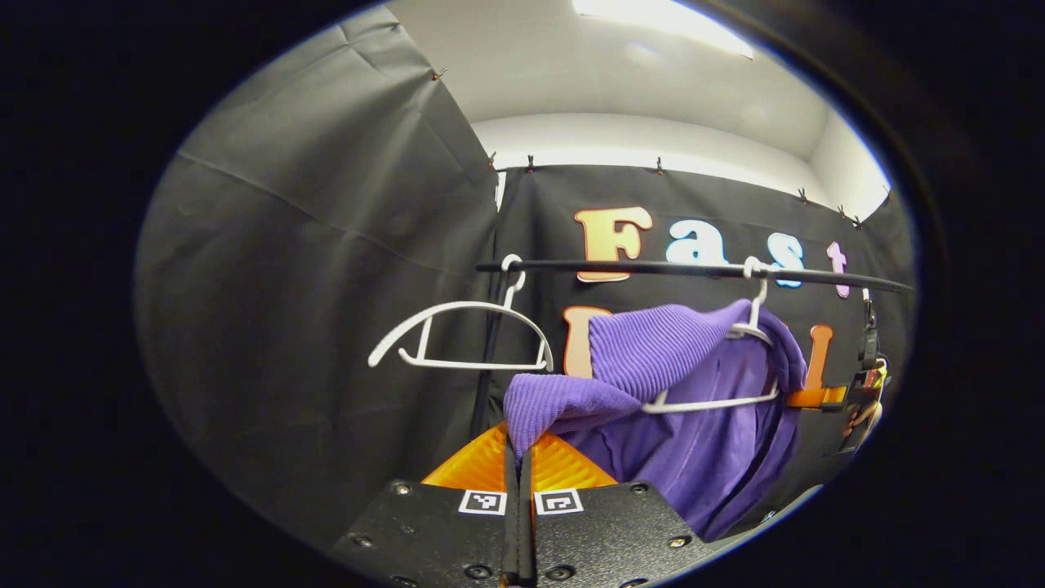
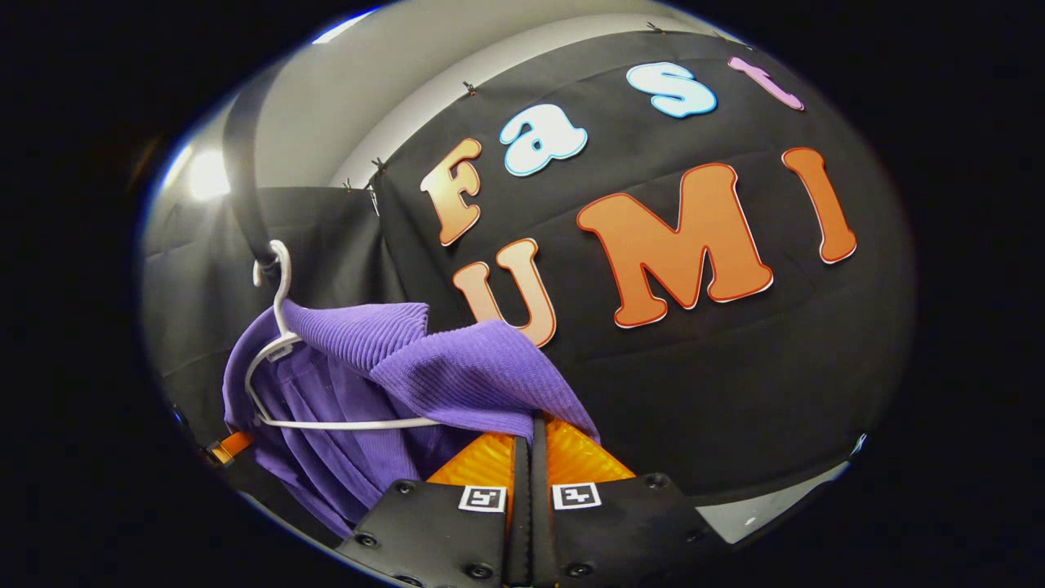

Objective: Grasp the clothes on the hanger with both hands and then place them into the laundry hamper below.

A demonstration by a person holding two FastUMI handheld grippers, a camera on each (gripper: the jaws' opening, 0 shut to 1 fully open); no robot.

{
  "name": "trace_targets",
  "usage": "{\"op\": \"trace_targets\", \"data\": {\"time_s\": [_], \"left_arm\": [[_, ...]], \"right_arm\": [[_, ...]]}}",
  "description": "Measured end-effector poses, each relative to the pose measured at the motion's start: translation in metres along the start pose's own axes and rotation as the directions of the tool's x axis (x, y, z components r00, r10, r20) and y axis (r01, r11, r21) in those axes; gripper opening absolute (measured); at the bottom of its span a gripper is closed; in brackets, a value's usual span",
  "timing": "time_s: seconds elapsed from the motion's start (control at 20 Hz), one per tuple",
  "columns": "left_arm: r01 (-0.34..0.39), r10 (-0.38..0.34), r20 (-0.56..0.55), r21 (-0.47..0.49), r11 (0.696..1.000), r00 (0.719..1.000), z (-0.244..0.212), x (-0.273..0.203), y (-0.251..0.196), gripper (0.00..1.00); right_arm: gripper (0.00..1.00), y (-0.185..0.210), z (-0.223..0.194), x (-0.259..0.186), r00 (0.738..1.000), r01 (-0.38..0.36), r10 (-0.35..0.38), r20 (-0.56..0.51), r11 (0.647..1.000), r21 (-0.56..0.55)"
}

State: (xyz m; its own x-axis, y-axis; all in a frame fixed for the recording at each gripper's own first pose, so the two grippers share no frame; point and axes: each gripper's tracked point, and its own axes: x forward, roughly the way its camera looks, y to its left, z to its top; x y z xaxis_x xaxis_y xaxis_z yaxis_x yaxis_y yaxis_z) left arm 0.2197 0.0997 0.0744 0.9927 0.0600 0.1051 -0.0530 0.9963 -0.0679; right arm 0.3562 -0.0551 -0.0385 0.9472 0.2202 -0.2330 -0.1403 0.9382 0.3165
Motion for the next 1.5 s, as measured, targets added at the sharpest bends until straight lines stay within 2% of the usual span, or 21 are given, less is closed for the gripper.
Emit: {"op": "trace_targets", "data": {"time_s": [0.15,0.4,0.6,0.7,0.85,0.95,1.1,1.5], "left_arm": [[-0.017,0.016,0.036,0.020,1.000,0.999,0.019,0.011,0.003,0.00],[-0.049,0.040,0.083,0.113,0.992,0.996,0.042,0.036,0.008,0.00],[-0.044,0.038,0.051,0.128,0.991,0.998,0.030,0.059,0.003,0.00],[-0.010,0.008,0.019,0.097,0.995,1.000,0.010,0.063,-0.007,0.00],[0.039,-0.038,-0.071,0.014,0.999,0.997,-0.033,0.071,-0.020,0.00],[0.039,-0.037,-0.100,0.018,0.999,0.994,-0.052,0.072,-0.017,0.00],[0.051,-0.048,-0.140,0.014,0.999,0.989,-0.074,0.068,-0.015,0.01],[0.075,-0.071,-0.189,0.012,0.997,0.979,-0.100,0.051,-0.006,0.00]], "right_arm": [[0.07,-0.003,0.010,0.008,1.000,-0.022,0.022,-0.002,0.997,0.067],[0.07,-0.011,0.024,0.010,0.996,-0.081,0.084,-0.015,0.986,0.145],[0.07,-0.036,0.048,0.007,0.997,-0.070,0.066,0.032,0.983,0.170],[0.07,-0.055,0.040,0.009,1.000,-0.031,0.030,0.007,0.985,0.169],[0.07,-0.062,0.004,0.011,0.997,0.008,0.005,-0.078,0.986,0.168],[0.07,-0.067,-0.011,0.009,0.995,0.025,-0.013,-0.095,0.992,0.126],[0.08,-0.078,-0.017,0.003,0.996,0.044,-0.033,-0.088,0.992,0.122],[0.08,-0.100,-0.052,-0.029,0.989,0.086,-0.074,-0.124,0.992,0.091]]}}
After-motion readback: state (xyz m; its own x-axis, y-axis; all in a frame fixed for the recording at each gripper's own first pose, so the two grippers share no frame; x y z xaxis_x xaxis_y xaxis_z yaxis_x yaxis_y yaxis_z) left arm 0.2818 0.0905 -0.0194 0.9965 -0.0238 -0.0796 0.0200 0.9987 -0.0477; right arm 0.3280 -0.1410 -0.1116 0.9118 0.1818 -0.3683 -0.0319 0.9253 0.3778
